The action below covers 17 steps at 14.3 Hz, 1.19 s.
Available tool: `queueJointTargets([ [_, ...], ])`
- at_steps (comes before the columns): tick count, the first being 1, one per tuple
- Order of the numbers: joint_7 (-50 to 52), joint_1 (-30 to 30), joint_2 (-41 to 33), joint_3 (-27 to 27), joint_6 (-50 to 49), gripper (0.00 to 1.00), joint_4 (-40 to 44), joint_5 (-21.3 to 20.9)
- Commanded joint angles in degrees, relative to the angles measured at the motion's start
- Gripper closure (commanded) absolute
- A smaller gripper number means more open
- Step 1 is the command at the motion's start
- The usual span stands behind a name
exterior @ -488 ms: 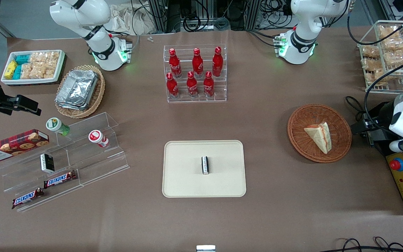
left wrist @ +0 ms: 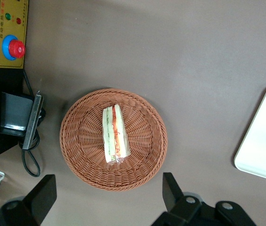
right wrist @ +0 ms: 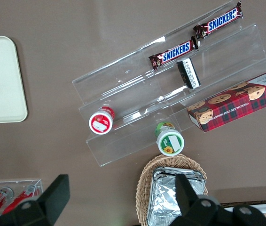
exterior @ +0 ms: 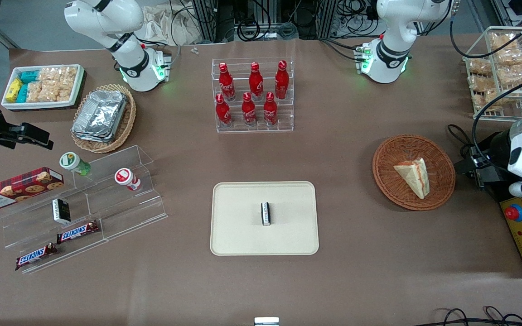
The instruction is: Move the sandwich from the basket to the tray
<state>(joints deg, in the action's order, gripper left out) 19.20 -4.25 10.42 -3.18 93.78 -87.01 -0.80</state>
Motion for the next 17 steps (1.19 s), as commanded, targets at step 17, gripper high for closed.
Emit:
queueJointTargets([
  [17,13.7,0.8,-6.3,-1.6,32.8,0.01,-38.7,-0.5],
])
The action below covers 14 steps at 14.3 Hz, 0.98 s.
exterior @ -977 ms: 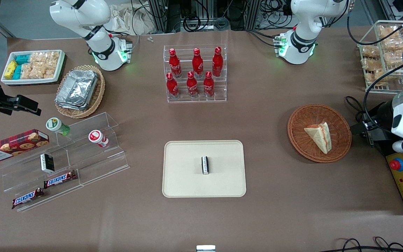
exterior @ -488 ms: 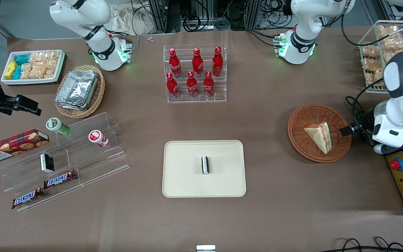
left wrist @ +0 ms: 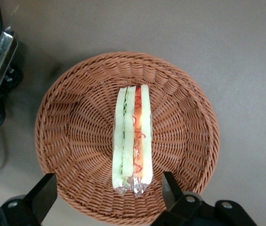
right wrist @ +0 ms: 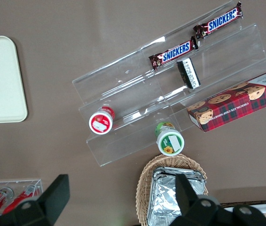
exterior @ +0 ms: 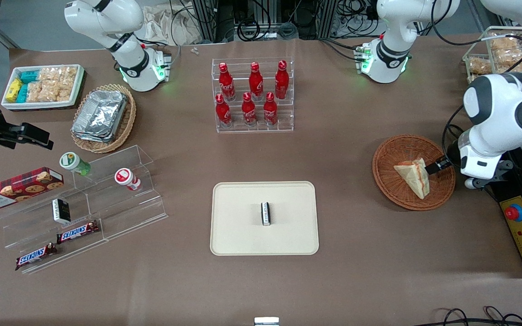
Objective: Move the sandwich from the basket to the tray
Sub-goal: 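Move the left gripper down over the sandwich in the wicker basket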
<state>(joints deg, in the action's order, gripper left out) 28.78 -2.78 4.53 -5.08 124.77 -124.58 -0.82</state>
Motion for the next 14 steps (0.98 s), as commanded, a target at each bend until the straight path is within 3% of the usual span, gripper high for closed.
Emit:
queueJointTargets([
  [1,4.3,-0.7,0.2,0.4,2.5,0.01,-1.3,-0.5],
  [9,5.2,-0.4,3.6,0.4,8.4,0.01,-3.1,0.5],
  [11,5.8,-0.4,4.9,0.4,8.7,0.01,-3.0,3.9],
  [14,8.0,-0.6,6.0,0.4,9.9,0.01,-2.9,4.5],
])
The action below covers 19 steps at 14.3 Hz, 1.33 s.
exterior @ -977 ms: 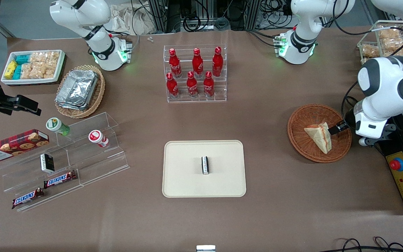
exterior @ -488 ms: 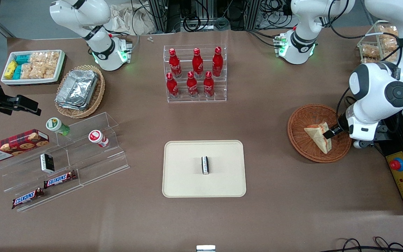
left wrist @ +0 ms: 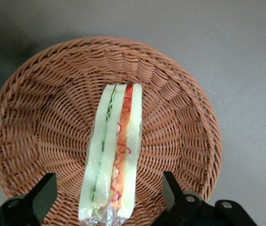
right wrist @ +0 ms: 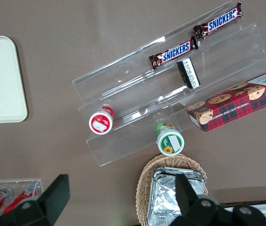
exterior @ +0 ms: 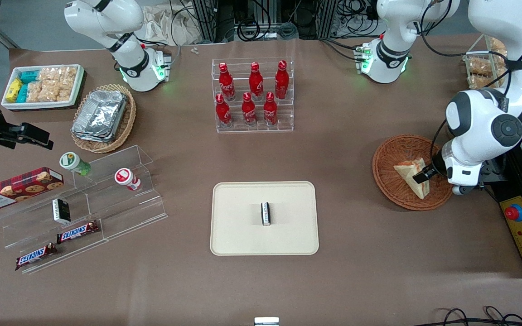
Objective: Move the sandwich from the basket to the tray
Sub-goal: 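Move the left gripper down over the sandwich in the wicker basket, then lower the left gripper around the sandwich and close it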
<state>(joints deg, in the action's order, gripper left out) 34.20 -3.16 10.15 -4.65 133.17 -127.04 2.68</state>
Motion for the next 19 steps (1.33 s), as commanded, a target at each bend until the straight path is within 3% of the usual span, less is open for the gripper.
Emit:
queueJointTargets([
  [1,2.8,-0.4,0.7,0.0,1.6,0.01,-0.6,1.0],
  [17,2.8,-0.3,1.5,0.1,8.6,0.01,-7.3,1.0],
  [18,2.7,-0.3,1.6,0.1,10.2,0.02,-8.3,1.0],
  [19,2.6,-0.3,1.8,0.1,13.1,0.10,-9.4,0.9],
])
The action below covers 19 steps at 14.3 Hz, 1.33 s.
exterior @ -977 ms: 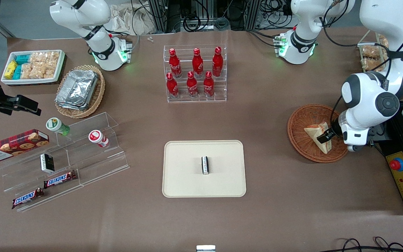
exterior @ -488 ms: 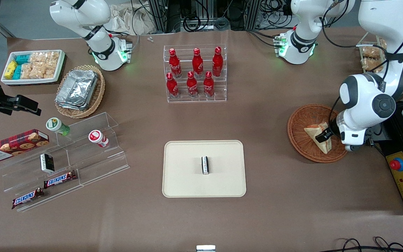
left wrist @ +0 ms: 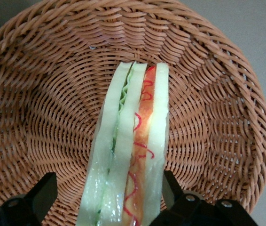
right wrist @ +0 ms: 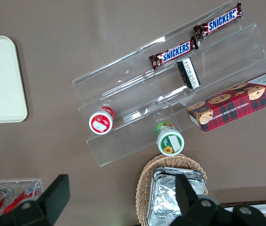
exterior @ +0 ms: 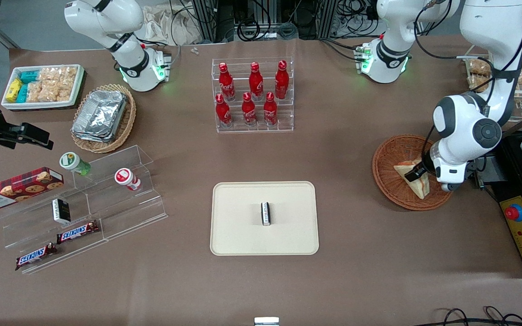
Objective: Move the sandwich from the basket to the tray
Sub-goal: 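Lower the left gripper around the sandwich and close it, then lift the sandwich out of the basket with the left gripper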
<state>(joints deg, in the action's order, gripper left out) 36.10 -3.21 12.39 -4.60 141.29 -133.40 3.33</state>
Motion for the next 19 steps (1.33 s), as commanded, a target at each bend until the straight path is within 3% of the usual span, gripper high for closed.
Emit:
queueJointTargets([
  [1,0.7,-0.3,-0.4,0.0,6.6,0.29,-3.7,0.3],
  [3,0.3,-0.9,-0.4,0.0,6.7,0.88,-3.6,0.2],
  [4,0.4,-1.1,-0.4,0.0,6.9,1.00,-3.5,0.2],
  [7,-0.2,-1.2,-2.1,0.0,5.6,1.00,-3.1,0.2],
  [12,-0.4,-1.2,-11.7,1.6,-8.1,1.00,-1.1,-0.7],
  [14,-0.7,-1.2,-12.5,3.2,-19.5,1.00,7.6,-0.8],
  [17,-0.9,-1.2,-8.3,6.8,-40.8,1.00,28.7,-0.7],
  [19,-0.9,-1.3,-5.5,10.4,-44.9,1.00,35.7,-1.0],
])
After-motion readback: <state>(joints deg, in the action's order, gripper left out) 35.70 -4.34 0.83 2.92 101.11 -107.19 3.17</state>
